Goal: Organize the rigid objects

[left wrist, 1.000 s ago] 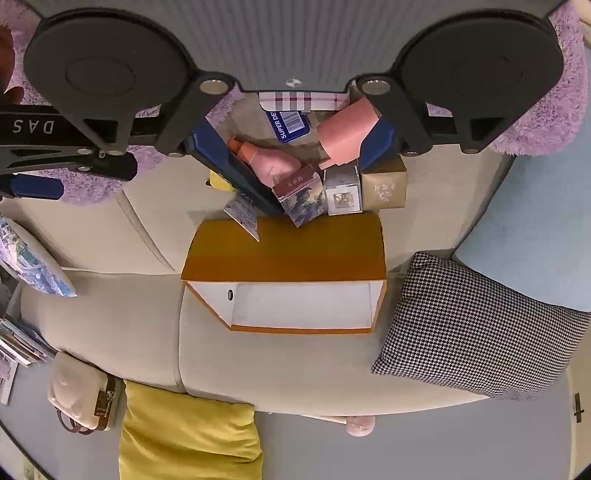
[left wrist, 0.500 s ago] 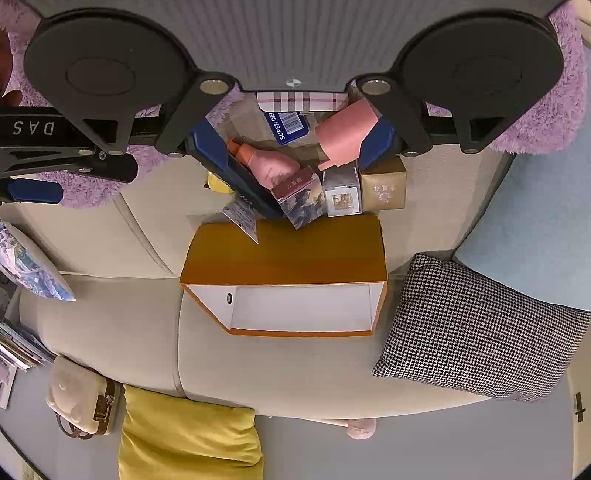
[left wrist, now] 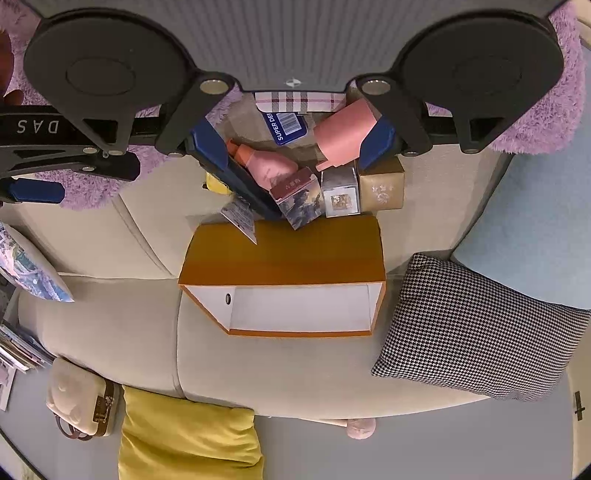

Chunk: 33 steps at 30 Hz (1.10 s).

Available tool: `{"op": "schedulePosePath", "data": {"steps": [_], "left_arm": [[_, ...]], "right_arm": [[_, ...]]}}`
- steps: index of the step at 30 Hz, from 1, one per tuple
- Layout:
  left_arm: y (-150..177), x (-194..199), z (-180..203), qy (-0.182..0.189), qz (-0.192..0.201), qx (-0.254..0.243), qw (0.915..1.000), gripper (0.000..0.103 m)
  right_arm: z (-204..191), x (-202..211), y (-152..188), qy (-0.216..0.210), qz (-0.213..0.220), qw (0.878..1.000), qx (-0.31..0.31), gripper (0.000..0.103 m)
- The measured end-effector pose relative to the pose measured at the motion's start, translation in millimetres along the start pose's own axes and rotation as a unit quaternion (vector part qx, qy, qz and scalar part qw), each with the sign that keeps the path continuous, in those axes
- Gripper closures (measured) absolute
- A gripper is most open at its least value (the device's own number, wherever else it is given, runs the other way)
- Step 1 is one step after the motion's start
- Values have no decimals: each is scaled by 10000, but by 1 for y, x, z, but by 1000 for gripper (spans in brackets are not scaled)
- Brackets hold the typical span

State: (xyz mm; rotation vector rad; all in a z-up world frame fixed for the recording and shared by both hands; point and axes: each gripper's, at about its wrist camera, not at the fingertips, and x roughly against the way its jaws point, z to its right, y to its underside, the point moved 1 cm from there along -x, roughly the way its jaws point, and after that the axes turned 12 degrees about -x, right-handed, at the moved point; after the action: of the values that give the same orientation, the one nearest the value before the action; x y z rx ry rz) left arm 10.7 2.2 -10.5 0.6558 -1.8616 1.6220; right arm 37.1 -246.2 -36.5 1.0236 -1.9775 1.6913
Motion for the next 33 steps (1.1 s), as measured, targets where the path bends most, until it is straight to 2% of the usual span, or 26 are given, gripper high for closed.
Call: {"op": "schedulePosePath", "data": {"steps": [29,33], "left_arm": [[9,10,-1,-50,14,170,9998,10],[11,4,-6,192,-68,318,9993,18]], "right_arm": [[-5,4,10,-73,-122,9999,-16,1],[-6,-1,10,-187,-202,9996,9,2]]}}
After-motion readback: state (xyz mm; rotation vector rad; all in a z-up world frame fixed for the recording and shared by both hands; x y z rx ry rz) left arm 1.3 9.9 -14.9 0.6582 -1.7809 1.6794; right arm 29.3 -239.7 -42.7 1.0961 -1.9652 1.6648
